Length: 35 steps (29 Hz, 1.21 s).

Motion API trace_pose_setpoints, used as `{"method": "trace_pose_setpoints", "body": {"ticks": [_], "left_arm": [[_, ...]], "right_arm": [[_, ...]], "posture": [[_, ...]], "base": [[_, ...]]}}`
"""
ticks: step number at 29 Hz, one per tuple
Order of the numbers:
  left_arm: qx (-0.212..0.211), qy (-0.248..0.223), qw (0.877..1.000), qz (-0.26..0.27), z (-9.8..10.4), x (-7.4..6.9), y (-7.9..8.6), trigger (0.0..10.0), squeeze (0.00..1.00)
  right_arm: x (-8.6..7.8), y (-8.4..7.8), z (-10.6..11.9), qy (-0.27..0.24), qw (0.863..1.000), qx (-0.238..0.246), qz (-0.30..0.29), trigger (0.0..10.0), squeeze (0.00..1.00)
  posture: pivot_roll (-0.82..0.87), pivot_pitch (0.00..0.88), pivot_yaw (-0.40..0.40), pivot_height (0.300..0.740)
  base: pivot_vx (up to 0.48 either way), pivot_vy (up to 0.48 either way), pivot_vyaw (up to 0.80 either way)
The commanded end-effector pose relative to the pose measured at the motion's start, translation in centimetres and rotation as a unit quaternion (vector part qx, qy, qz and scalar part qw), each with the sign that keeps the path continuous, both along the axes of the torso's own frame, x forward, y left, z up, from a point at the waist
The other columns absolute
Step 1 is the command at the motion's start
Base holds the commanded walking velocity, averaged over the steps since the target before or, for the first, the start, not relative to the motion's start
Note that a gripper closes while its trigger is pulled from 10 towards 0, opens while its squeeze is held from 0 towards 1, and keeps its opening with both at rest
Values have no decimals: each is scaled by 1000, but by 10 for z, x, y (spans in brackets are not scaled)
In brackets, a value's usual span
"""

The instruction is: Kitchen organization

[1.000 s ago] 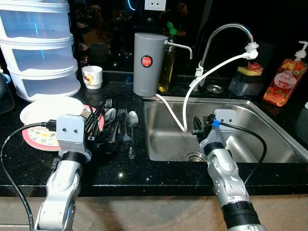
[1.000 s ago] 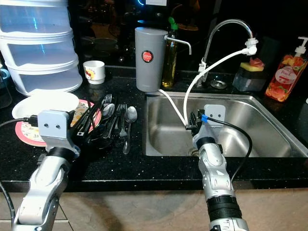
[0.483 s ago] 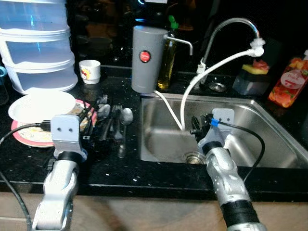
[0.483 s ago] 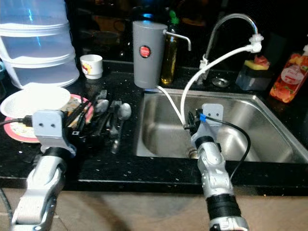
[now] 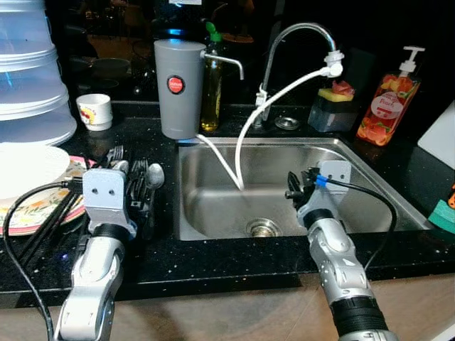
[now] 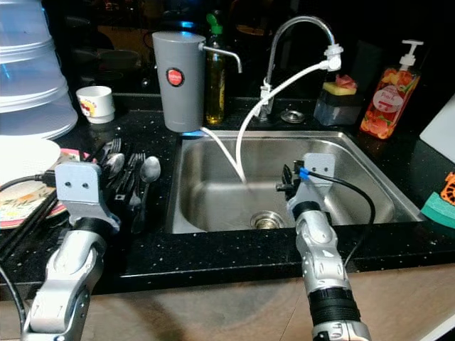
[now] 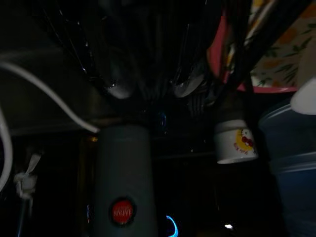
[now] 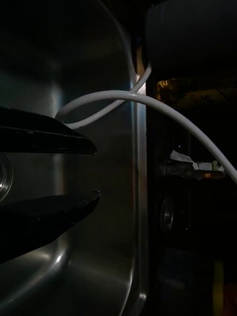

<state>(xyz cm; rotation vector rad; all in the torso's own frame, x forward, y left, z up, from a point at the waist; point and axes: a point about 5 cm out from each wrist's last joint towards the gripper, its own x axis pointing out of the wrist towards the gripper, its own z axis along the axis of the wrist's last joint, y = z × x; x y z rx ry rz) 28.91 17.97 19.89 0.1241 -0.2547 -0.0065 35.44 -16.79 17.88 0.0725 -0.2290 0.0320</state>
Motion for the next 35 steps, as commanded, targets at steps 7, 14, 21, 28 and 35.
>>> {"method": "trace_pose_setpoints", "body": {"ticks": [7,14,21,28,35], "left_arm": [[32,46,998,16,19,9,-4,10000,0],[18,79,997,19,35,17,-9,10000,0],[39,143,989,18,44,15,-12,10000,0],[40,216,972,80,44,13,-6,10000,0],[20,258,964,67,39,8,-14,10000,0]], "right_arm": [[2,-7,3,11,1000,0,-4,10000,0],[9,-5,11,29,999,-30,26,10000,0],[3,15,25,20,981,-40,188,10000,0],[-9,22,29,10,956,-13,293,10000,0],[-16,30,29,13,939,-23,343,10000,0]], "posture": [[21,37,-67,740],[24,36,-65,740],[18,36,-62,740],[17,27,-67,740],[11,19,-67,740]], "base": [[0,0,0],[0,0,0],[0,0,0],[0,0,0],[0,0,0]]}}
